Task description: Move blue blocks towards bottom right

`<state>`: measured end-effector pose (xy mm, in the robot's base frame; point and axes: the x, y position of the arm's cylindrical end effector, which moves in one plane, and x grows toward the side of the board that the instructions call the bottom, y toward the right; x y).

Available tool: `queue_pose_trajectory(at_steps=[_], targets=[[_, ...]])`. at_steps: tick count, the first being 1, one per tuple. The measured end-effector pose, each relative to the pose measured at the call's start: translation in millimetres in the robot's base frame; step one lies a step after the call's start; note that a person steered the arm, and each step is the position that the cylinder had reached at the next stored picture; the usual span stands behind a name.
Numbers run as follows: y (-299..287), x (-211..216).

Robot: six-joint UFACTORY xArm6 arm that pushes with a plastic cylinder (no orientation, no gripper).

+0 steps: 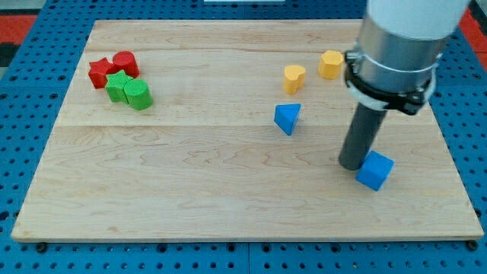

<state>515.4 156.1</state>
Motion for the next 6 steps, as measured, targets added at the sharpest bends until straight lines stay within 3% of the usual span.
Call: queue_pose_trajectory(at_steps=[1, 3, 5, 6], targets=[[13.5, -2.3], [11.4, -88.1], [-111.7, -116.3], [-145.5, -101.6]])
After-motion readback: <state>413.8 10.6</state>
